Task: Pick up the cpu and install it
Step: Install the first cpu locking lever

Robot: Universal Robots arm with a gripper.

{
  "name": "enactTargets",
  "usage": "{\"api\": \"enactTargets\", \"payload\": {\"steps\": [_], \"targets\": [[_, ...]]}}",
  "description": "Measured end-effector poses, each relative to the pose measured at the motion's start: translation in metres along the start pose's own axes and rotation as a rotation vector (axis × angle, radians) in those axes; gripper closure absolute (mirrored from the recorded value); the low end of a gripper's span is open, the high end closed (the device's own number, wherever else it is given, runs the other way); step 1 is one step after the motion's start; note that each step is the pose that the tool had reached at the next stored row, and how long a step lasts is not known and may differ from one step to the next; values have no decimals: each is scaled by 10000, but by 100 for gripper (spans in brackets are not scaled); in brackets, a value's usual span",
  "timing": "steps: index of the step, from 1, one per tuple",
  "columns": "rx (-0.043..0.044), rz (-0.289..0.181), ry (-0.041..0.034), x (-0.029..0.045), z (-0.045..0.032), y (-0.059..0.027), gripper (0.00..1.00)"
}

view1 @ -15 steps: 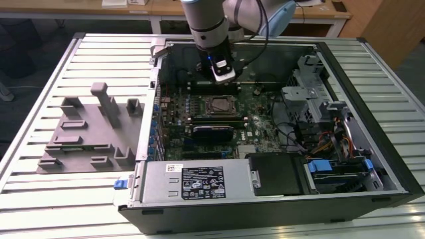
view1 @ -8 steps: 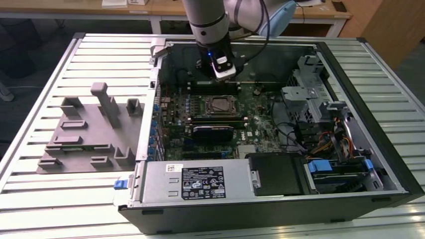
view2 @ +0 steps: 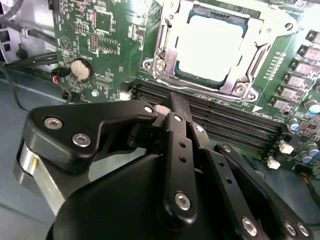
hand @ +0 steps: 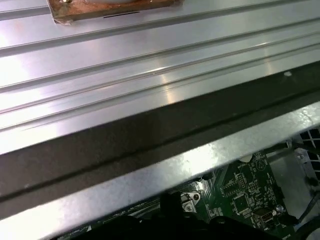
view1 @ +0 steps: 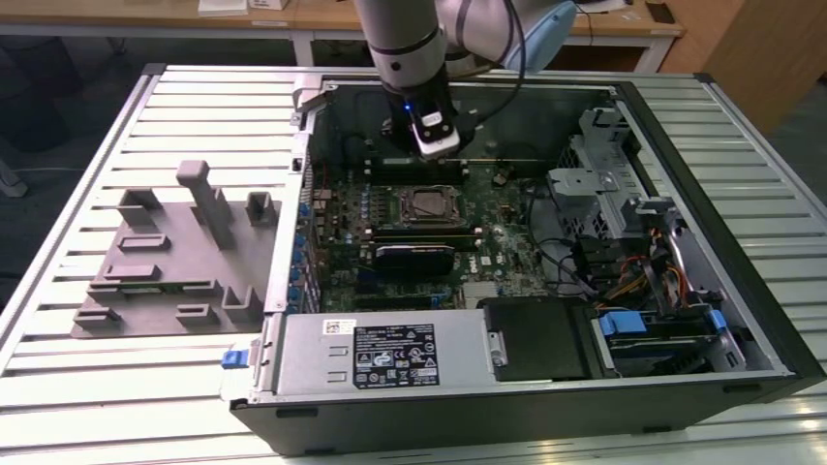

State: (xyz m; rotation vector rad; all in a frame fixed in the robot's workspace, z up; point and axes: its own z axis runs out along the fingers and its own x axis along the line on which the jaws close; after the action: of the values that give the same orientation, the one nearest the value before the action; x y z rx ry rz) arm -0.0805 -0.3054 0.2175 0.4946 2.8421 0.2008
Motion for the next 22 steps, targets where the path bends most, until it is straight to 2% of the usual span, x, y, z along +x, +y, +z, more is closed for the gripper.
{"api": "enactTargets", "payload": {"steps": [8, 16, 19, 22], "targets": [[188, 74, -66, -14, -4, -37, 89], [201, 72, -64, -15, -3, -39, 89], [328, 64, -7, -31, 5, -34, 89], [465, 72, 140, -53, 16, -28, 89]]}}
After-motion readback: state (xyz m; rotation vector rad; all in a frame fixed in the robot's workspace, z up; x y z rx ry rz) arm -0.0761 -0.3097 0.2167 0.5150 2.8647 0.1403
